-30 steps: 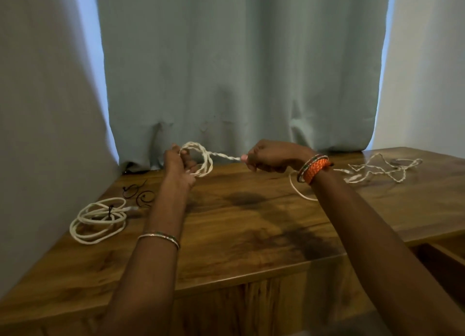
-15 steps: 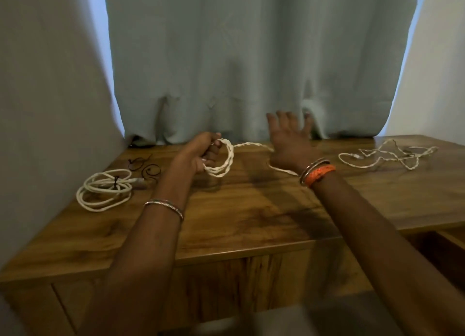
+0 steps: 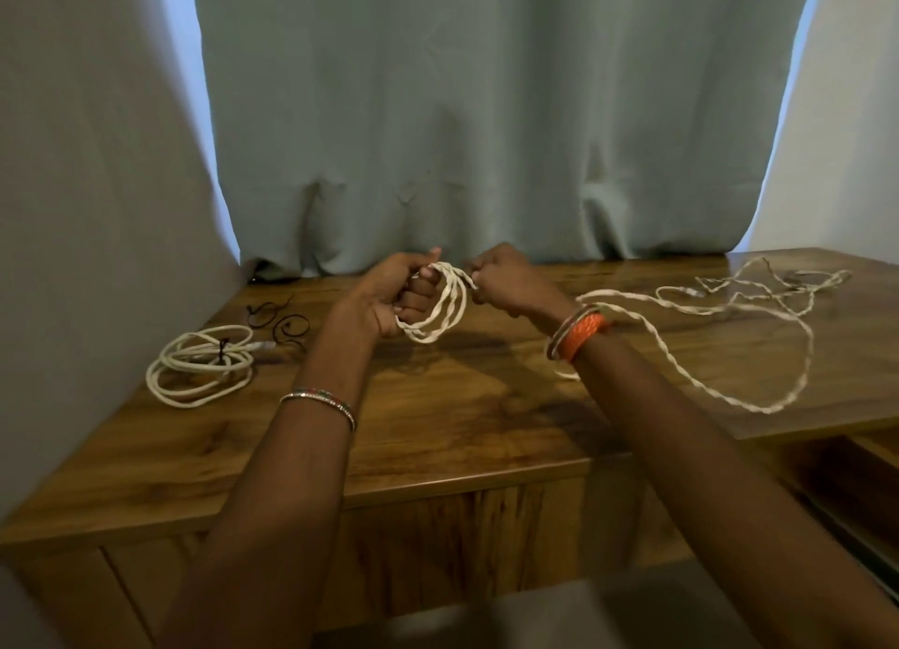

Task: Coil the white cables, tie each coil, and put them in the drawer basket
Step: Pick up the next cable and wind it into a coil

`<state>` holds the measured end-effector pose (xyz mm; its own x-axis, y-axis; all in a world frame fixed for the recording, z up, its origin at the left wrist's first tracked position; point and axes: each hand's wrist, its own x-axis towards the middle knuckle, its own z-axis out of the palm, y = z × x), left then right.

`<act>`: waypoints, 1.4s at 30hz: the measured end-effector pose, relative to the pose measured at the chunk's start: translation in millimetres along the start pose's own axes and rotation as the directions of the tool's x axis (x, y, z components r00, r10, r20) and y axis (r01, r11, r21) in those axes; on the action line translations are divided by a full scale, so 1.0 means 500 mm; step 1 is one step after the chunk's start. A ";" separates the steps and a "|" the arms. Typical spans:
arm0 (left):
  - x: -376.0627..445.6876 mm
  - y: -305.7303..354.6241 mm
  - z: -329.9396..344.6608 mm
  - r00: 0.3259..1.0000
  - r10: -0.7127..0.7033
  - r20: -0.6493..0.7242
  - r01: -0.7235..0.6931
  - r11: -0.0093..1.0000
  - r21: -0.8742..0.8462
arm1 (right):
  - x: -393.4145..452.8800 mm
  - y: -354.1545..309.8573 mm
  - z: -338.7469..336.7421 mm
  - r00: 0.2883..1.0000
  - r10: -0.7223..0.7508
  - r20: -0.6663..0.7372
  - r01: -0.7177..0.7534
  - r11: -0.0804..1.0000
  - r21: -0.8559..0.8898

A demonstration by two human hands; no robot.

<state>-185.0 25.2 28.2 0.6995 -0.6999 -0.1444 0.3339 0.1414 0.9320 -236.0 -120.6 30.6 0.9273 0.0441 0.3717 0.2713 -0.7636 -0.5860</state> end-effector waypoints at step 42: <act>0.038 -0.015 -0.016 0.766 0.313 -0.562 -0.212 0.947 0.240 | 0.023 -0.004 0.033 0.975 0.128 0.183 -0.092 0.977 -0.192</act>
<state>-169.1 16.5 15.9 0.9951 -0.0985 -0.0055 0.0168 0.1140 0.9933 -221.4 -107.8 24.1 0.9858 0.0636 0.1555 0.1303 -0.8738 -0.4685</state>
